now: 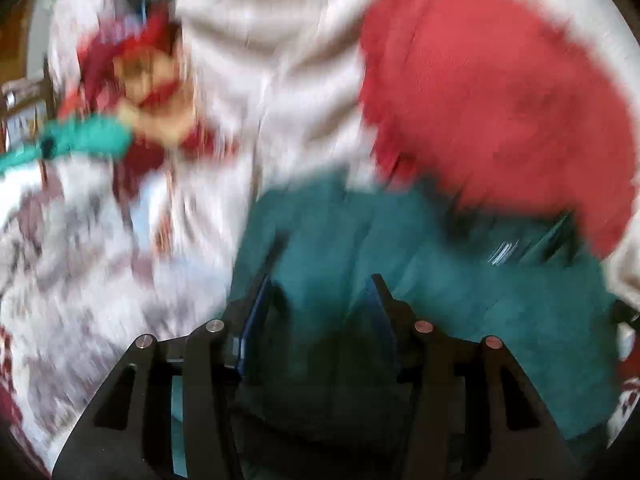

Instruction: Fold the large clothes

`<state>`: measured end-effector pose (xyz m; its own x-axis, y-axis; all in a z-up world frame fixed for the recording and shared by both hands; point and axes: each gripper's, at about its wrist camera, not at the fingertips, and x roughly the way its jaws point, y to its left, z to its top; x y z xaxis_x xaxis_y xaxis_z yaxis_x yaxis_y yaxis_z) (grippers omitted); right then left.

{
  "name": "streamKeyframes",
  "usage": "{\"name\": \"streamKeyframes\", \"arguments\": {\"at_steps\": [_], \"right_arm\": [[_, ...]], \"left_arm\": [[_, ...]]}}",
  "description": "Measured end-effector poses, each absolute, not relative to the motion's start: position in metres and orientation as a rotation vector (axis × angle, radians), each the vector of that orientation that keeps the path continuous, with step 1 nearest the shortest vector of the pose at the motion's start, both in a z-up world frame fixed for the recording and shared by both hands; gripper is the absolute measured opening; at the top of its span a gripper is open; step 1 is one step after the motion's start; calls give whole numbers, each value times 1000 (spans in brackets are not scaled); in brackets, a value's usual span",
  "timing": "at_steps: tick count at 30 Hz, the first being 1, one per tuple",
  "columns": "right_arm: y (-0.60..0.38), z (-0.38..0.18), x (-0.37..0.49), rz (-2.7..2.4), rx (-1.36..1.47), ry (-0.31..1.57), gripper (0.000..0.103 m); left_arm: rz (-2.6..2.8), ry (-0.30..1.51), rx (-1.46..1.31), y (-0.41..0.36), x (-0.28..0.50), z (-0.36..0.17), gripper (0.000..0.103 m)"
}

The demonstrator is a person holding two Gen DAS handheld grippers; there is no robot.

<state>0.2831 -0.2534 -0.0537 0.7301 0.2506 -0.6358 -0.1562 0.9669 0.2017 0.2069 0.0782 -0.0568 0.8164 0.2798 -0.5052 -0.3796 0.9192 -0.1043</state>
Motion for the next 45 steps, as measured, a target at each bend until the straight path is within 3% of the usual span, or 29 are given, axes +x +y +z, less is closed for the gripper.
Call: {"name": "streamKeyframes", "arguments": {"at_steps": [1, 4, 8, 17, 21, 31, 33, 45], "right_arm": [[-247, -47, 276, 234, 133, 724, 46], [-220, -46, 259, 287, 97, 811, 66], [-179, -88, 254, 284, -78, 899, 68], [-184, -107, 264, 283, -83, 894, 83], [-189, -107, 265, 287, -59, 900, 101], [-196, -108, 259, 289, -60, 895, 103], [-193, -109, 260, 288, -60, 895, 103], [-190, -109, 260, 284, -67, 883, 103]], "left_arm": [[301, 458, -185, 69, 200, -48, 49], [154, 572, -152, 45, 212, -59, 50], [117, 826, -107, 36, 245, -101, 51], [118, 835, -105, 38, 249, -102, 58], [116, 840, -99, 34, 248, -101, 62], [93, 847, -114, 34, 250, -100, 71], [80, 848, -116, 34, 252, -101, 79], [70, 843, -115, 33, 251, -101, 80]]}}
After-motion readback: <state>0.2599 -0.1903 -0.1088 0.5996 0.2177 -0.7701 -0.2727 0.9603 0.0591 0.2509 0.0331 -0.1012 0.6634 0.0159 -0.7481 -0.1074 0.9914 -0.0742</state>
